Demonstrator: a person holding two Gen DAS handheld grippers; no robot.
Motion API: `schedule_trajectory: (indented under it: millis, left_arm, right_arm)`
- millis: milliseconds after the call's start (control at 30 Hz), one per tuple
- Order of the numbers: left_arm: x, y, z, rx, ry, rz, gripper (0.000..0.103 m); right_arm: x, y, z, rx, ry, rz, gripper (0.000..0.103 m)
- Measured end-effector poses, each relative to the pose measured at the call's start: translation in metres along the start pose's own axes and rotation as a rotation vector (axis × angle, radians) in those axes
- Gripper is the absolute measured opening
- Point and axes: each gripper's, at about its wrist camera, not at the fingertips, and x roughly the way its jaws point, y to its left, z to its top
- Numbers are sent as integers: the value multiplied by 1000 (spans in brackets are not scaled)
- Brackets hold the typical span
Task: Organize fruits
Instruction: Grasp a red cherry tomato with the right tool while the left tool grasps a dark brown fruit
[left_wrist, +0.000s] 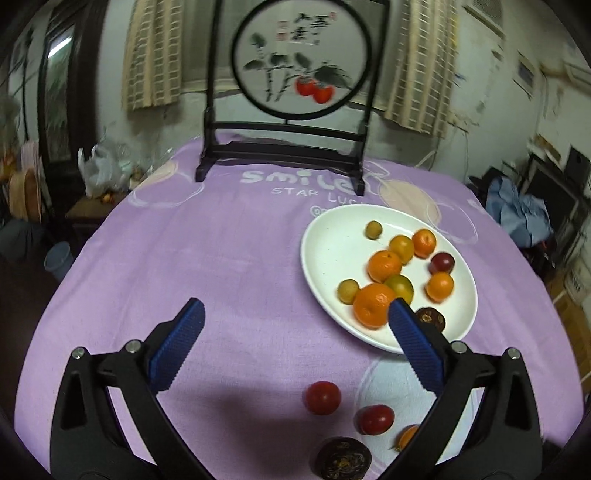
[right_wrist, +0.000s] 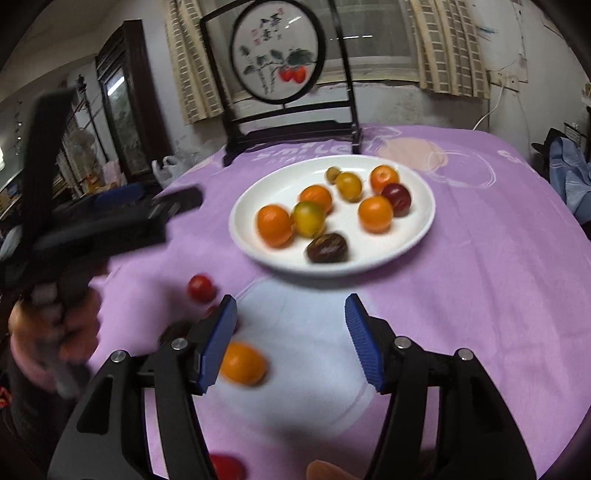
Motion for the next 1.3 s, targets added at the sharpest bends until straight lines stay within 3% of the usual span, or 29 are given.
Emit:
schedule_trajectory:
  millis: [133,300,400,867,933,1133,1300]
  left_arm:
    - [3,8,-1,-29,13,17,101]
    - [7,16,-3,-57,43,2,101]
    - [6,18,-5,-56,41,11,101]
    - [6,23,-9,-74,59,10,101]
    - [2,24,-15,-65,66,-8,101]
    - [-18,26,-55,29,87,-186,101]
    - [-25,6,-86,177,128,-228,96]
  right_arm:
    - [-17,41,-31,-129,53,-45,62]
    - [-19,60,-58,-181,112,-71,60]
    - [-15,63,-72,-180,137,-78,54]
    - [-1,52,-76,-141,167,-108,31]
    - [-3,48,-76,-120,156,-94,30]
    - [-11,26,-73,18,100,-35,30]
    - [-16,19,-72,61,82,-14,30]
